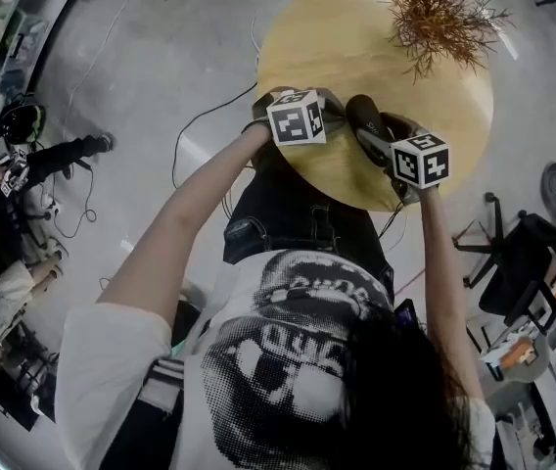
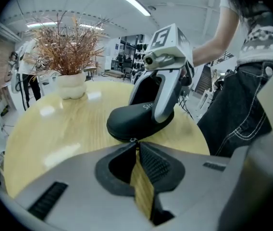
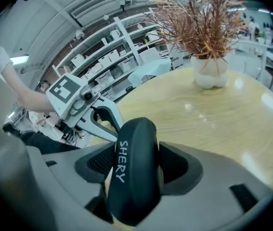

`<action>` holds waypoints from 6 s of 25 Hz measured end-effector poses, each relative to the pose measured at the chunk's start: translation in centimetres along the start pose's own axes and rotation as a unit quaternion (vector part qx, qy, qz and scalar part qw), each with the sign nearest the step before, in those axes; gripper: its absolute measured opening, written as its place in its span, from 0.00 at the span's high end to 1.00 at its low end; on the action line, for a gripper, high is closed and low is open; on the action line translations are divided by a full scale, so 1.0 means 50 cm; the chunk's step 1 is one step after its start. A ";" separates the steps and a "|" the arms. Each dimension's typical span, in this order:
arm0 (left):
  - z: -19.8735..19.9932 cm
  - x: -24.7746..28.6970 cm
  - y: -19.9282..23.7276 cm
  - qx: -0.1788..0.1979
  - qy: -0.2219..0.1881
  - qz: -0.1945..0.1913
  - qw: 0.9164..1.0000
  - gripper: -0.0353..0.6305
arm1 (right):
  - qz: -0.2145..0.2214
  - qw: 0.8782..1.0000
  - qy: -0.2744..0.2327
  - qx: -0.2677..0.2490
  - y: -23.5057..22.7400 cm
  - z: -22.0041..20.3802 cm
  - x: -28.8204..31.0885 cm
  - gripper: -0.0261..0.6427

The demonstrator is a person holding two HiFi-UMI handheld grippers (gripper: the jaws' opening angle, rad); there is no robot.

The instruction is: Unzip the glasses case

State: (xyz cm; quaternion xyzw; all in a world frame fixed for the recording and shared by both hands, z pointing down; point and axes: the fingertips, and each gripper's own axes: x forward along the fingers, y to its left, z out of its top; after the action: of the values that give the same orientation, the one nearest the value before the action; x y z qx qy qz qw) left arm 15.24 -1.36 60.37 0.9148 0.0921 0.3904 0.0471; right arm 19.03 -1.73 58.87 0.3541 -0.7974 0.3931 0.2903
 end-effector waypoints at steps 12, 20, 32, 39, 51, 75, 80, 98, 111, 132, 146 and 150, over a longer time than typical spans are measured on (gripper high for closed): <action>0.005 -0.014 0.007 -0.054 -0.048 0.036 0.997 0.90 | -0.032 0.985 -0.063 0.155 -0.016 0.042 0.029 0.53; 0.007 -0.026 -0.023 -0.055 -0.051 0.038 0.996 0.90 | -0.049 0.970 -0.079 0.226 -0.025 0.065 0.036 0.53; -0.012 -0.007 -0.114 -0.079 -0.058 0.030 0.995 0.90 | -0.066 0.931 -0.110 0.340 -0.036 0.090 0.053 0.54; -0.042 -0.025 -0.098 -0.105 -0.058 0.075 0.990 0.90 | -0.091 0.895 -0.130 0.416 -0.039 0.090 0.064 0.54; -0.068 -0.053 -0.080 -0.120 -0.054 0.134 0.982 0.90 | -0.144 0.835 -0.167 0.503 -0.038 0.101 0.074 0.55; -0.129 -0.182 -0.085 -0.244 -0.102 0.237 0.935 0.86 | -0.084 0.820 -0.187 0.534 -0.034 0.097 0.093 0.49; -0.134 -0.229 -0.111 -0.249 -0.104 0.254 0.929 0.86 | -0.080 0.836 -0.188 0.509 -0.026 0.098 0.079 0.49; -0.081 -0.310 -0.172 -0.278 -0.180 0.266 0.905 0.86 | -0.052 0.912 -0.203 0.353 0.114 0.024 -0.020 0.59; -0.091 -0.373 -0.302 -0.291 -0.236 0.271 0.887 0.86 | -0.017 0.965 -0.207 0.158 0.327 -0.020 -0.092 0.64; -0.050 -0.483 -0.506 -0.256 -0.322 0.292 0.863 0.86 | 0.006 0.971 -0.210 -0.116 0.601 -0.082 -0.153 0.97; -0.055 -0.464 -0.524 -0.257 -0.311 0.289 0.868 0.93 | 0.044 0.965 -0.161 -0.204 0.600 -0.108 -0.154 0.97; -0.048 -0.467 -0.523 -0.262 -0.312 0.286 0.868 0.93 | 0.049 0.962 -0.164 -0.213 0.602 -0.101 -0.158 0.97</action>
State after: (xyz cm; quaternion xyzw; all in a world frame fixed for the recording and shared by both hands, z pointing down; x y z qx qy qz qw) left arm -5.79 19.47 41.45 0.9293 -0.2984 0.0911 0.1975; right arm 0.67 18.38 42.95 0.3041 -0.9156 0.1646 0.2051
